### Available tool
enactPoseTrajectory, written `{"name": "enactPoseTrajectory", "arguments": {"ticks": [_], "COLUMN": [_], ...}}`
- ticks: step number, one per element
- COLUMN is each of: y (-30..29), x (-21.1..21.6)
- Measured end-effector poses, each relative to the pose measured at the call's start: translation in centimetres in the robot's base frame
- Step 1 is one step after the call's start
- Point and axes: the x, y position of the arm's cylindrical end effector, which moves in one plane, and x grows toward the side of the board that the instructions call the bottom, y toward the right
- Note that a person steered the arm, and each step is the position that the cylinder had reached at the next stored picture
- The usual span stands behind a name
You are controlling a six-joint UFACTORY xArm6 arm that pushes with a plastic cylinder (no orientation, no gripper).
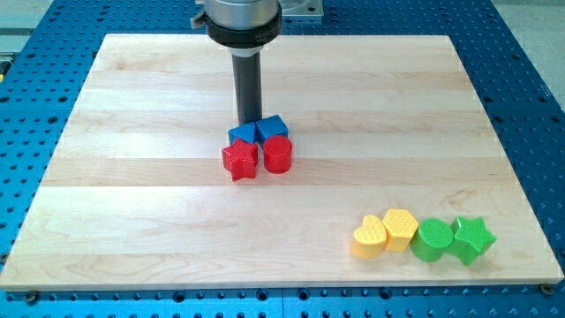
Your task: Drag the red star to the left side of the board
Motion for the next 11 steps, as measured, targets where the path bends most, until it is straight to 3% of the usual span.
{"name": "enactPoseTrajectory", "arguments": {"ticks": [1,2,3,4,5,6,7,9,11], "y": [-4.8,-8.2,-4.6,0.1,4.5,2.6,-1.7,-11.1,-8.0], "x": [0.8,6.8,10.9,12.1,11.6,7.5,4.9,4.5,12.4]}}
